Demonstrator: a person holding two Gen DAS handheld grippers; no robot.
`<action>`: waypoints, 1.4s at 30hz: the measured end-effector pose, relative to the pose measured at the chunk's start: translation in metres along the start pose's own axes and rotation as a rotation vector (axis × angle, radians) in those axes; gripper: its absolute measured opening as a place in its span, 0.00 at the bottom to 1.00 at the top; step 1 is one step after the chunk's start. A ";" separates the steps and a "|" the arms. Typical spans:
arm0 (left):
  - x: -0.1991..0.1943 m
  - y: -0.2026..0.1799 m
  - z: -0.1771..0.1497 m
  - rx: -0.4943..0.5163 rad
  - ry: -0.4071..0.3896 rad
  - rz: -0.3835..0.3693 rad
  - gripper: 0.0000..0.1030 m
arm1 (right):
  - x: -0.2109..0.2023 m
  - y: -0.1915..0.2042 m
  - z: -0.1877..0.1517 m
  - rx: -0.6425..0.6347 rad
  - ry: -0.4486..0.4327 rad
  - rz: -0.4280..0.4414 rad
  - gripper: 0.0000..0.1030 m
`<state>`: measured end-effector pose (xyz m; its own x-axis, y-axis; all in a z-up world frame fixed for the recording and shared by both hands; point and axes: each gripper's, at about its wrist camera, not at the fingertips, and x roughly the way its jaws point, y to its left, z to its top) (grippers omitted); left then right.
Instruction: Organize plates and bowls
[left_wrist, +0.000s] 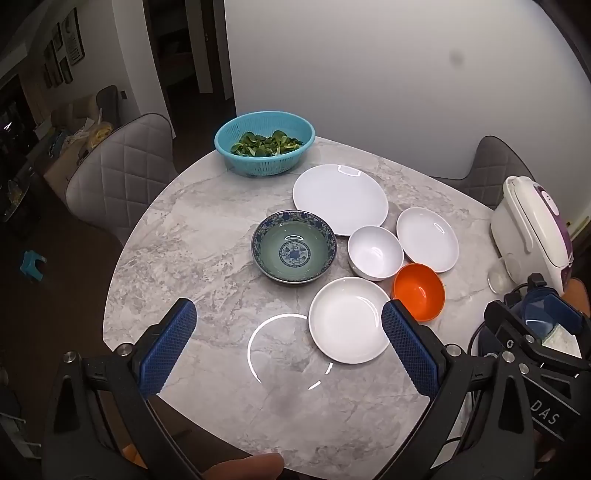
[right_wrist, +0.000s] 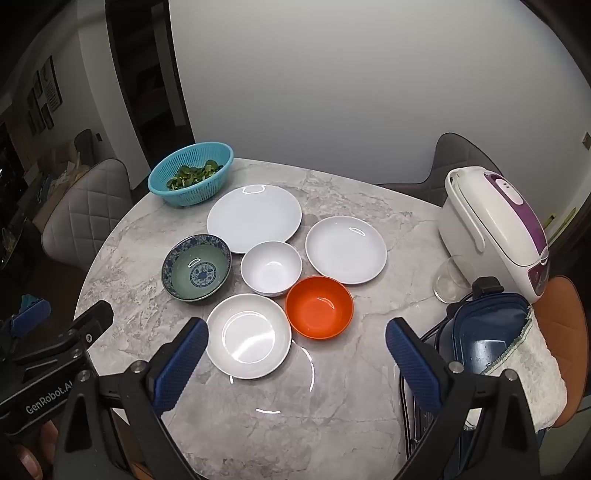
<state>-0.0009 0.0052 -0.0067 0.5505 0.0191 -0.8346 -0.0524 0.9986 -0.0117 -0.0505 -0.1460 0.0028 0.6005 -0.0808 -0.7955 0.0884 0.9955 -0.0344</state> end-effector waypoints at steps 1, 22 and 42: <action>0.000 -0.001 0.001 0.000 0.001 -0.001 0.99 | 0.000 0.000 0.000 0.000 0.000 0.000 0.96; 0.001 -0.003 0.001 0.002 0.005 0.003 0.99 | 0.001 0.001 0.001 -0.002 0.001 -0.008 0.96; 0.002 -0.002 0.001 0.003 0.007 0.003 0.99 | 0.001 0.000 0.000 -0.005 0.001 -0.009 0.96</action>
<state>0.0011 0.0036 -0.0076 0.5441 0.0215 -0.8387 -0.0518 0.9986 -0.0080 -0.0495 -0.1459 0.0023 0.5993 -0.0898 -0.7955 0.0903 0.9949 -0.0443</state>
